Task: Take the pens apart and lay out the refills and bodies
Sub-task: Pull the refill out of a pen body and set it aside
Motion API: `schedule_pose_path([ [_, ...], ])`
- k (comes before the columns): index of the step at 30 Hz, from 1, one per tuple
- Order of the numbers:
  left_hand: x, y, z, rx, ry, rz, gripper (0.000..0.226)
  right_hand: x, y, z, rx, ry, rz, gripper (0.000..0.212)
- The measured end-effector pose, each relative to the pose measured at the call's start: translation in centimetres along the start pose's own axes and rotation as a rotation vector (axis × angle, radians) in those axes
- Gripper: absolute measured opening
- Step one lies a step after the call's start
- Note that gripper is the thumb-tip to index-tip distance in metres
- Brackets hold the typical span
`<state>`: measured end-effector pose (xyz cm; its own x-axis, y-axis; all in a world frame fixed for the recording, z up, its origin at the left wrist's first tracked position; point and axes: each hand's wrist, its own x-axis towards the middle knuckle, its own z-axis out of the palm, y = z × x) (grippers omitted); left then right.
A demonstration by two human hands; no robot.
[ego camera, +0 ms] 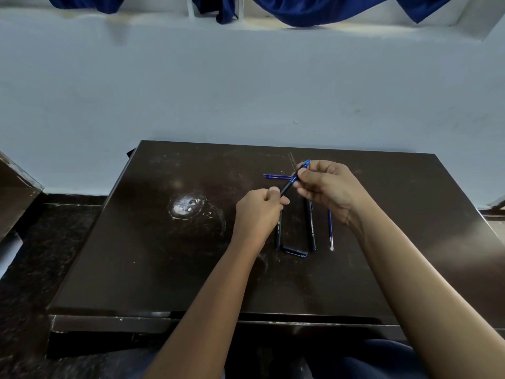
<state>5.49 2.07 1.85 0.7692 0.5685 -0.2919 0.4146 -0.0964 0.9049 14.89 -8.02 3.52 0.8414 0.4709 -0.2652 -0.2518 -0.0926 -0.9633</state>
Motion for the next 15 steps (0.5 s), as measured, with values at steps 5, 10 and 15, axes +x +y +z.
schedule_pose_path([
  [5,0.11,-0.26,0.09,-0.008,0.035,0.004,0.014,0.03,0.24,0.24,-0.024,-0.010,0.002,0.008],
  [10,-0.15,0.10,-0.16,0.012,0.011,0.005,0.033,0.05,0.11,0.24,-0.010,-0.008,0.002,0.008],
  [15,0.02,-0.23,-0.30,0.095,0.070,0.087,0.023,0.00,0.14,0.38,-0.015,-0.010,0.005,0.007],
])
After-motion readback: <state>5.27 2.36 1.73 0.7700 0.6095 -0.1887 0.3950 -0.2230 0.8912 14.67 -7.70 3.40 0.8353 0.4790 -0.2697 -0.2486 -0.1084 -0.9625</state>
